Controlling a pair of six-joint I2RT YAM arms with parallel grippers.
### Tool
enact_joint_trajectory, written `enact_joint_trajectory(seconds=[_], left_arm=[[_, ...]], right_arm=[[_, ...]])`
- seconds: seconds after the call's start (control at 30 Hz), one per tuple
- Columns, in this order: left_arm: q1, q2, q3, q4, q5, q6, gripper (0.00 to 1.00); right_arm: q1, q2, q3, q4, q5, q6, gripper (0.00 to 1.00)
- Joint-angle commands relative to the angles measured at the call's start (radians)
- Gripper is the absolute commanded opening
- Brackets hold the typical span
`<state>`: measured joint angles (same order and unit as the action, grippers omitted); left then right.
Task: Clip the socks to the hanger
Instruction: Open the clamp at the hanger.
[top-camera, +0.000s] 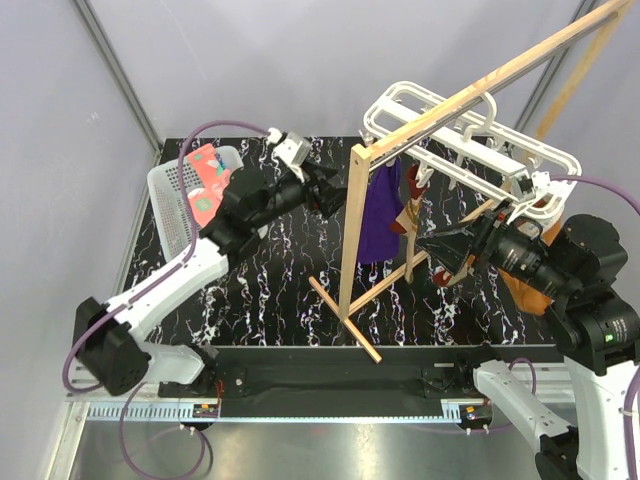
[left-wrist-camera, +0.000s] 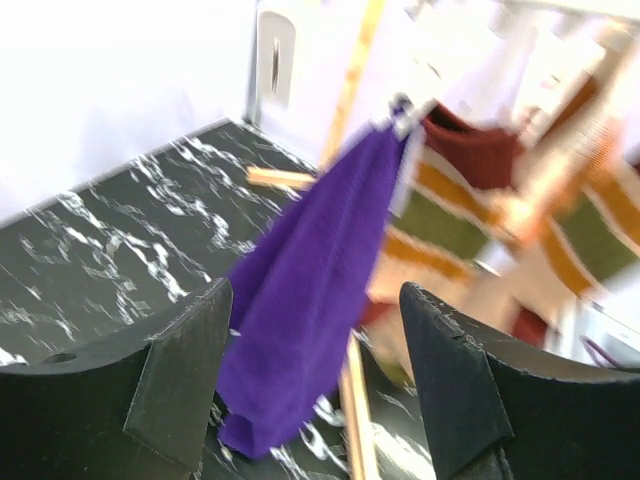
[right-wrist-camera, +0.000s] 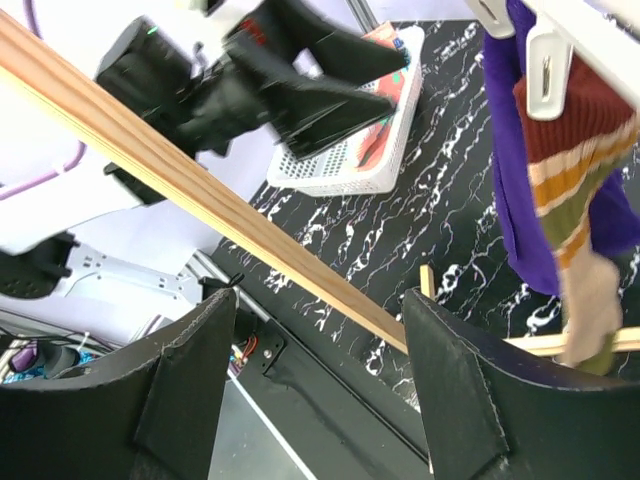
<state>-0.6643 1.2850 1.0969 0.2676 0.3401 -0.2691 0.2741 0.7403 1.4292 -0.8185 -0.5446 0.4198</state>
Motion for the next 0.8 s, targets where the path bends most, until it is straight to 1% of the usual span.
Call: enact_joint_trajectory(seconds=[0.0,0.07,0.1,0.13,0.2,0.27,0.3,0.37,0.4,0.43,0.5,0.53,0.57,0.63,0.67,0.77], left_arm=[[0.002,0.074,0.115,0.099,-0.070,0.082,0.73],[0.002,0.114,0.147,0.122,-0.073,0.111,0.73],[0.002,0.146,0.176,0.133,-0.067,0.160,0.72],[0.002,0.164,0.188,0.156,-0.072,0.178,0.72],[0.005,0.216,0.245,0.156,-0.079,0.238,0.71],[0.012,0.247,0.285,0.144,-0.067,0.263,0.69],[0.014,0.276,0.299,0.144,-0.062,0.312,0.68],[0.028,0.303,0.346,0.144,-0.040,0.323,0.67],[0.035,0.328,0.363,0.153,-0.017,0.324,0.67],[0.052,0.345,0.389,0.163,0.060,0.324,0.67],[0.068,0.381,0.440,0.151,0.147,0.317,0.67],[0.075,0.425,0.469,0.144,0.222,0.308,0.67],[0.087,0.447,0.527,0.139,0.258,0.300,0.67],[0.092,0.518,0.593,0.099,0.309,0.294,0.66],[0.092,0.545,0.654,0.082,0.319,0.288,0.63],[0.092,0.597,0.702,0.085,0.329,0.272,0.60]], right_arm=[[0.005,0.013,0.059,0.045,-0.045,-0.041,0.73],[0.005,0.021,0.074,0.039,-0.049,-0.052,0.73],[0.005,0.024,0.079,0.036,-0.052,-0.065,0.73],[0.005,0.027,0.091,0.024,-0.049,-0.072,0.73],[0.005,0.027,0.103,0.018,-0.041,-0.091,0.73],[0.005,0.025,0.108,0.013,-0.041,-0.098,0.73],[0.005,0.024,0.109,0.012,-0.041,-0.108,0.72],[0.005,0.018,0.112,0.005,-0.037,-0.116,0.72],[0.005,0.018,0.115,0.001,-0.035,-0.127,0.73],[0.005,0.014,0.116,-0.007,-0.032,-0.130,0.73],[0.005,0.013,0.120,-0.011,-0.029,-0.141,0.72],[0.005,0.013,0.122,-0.019,-0.028,-0.145,0.72],[0.004,0.013,0.122,-0.022,-0.023,-0.147,0.72],[0.007,0.010,0.123,-0.027,-0.020,-0.148,0.72],[0.005,0.008,0.123,-0.027,-0.020,-0.147,0.72],[0.005,0.008,0.116,-0.030,-0.008,-0.144,0.71]])
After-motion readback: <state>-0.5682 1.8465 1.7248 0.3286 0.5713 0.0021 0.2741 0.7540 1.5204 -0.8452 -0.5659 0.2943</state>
